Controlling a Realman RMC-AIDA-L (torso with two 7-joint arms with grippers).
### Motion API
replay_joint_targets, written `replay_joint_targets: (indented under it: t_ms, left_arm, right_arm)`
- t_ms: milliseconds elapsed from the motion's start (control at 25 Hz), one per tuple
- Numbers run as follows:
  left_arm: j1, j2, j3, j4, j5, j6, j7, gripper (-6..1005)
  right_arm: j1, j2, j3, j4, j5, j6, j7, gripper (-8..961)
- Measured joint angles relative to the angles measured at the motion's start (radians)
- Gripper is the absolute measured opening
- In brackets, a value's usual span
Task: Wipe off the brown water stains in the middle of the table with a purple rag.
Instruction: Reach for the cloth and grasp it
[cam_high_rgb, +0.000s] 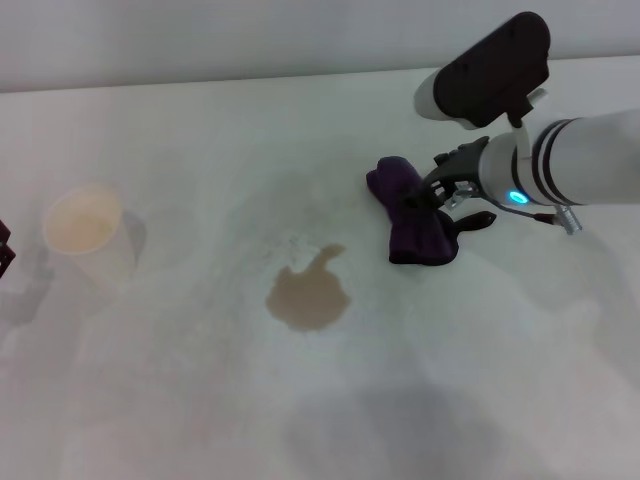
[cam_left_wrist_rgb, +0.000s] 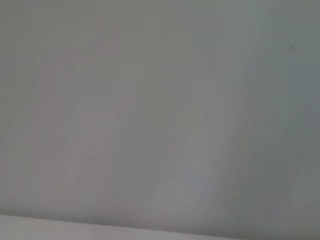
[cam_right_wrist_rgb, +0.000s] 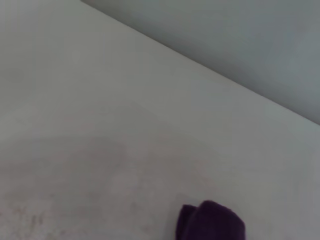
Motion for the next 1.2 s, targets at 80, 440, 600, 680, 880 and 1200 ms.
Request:
replay_joint_targets:
  t_ms: [80, 440, 600, 680, 880, 1200]
  left_arm:
    - [-0.001, 0.0, 0.0, 0.0, 0.0, 0.0, 0.0, 894]
    - [-0.006, 0.002, 0.0, 0.016, 0.0, -0.028, 0.0, 895]
    - [-0.006, 0.002, 0.0, 0.022, 0.0, -0.038, 0.0, 895]
    - [-0.006, 0.002, 0.0, 0.022, 0.001, -0.039, 0.0, 894]
    - [-0.007, 0.002, 0.0, 0.025, 0.001, -0.043, 0.0, 893]
    - [-0.009, 0.002, 0.0, 0.026, 0.001, -0.047, 0.0, 894]
  right_arm:
    - [0.002, 0.0, 0.008, 0.016, 0.0, -0.008, 0.0, 670]
    - [0.006, -0.003, 0.017, 0.068, 0.099, -0.041, -0.005, 556]
    - [0.008, -0.005, 0.021, 0.081, 0.124, -0.043, -0.006, 557]
    - [0.008, -0.003, 0.032, 0.09, 0.128, -0.041, -0.006, 558]
    - [0.009, -0.005, 0.043, 0.1, 0.151, -0.038, -0.006, 476]
    - [0.02, -0.006, 0.079, 0.148, 0.221, -0.018, -0.009, 304]
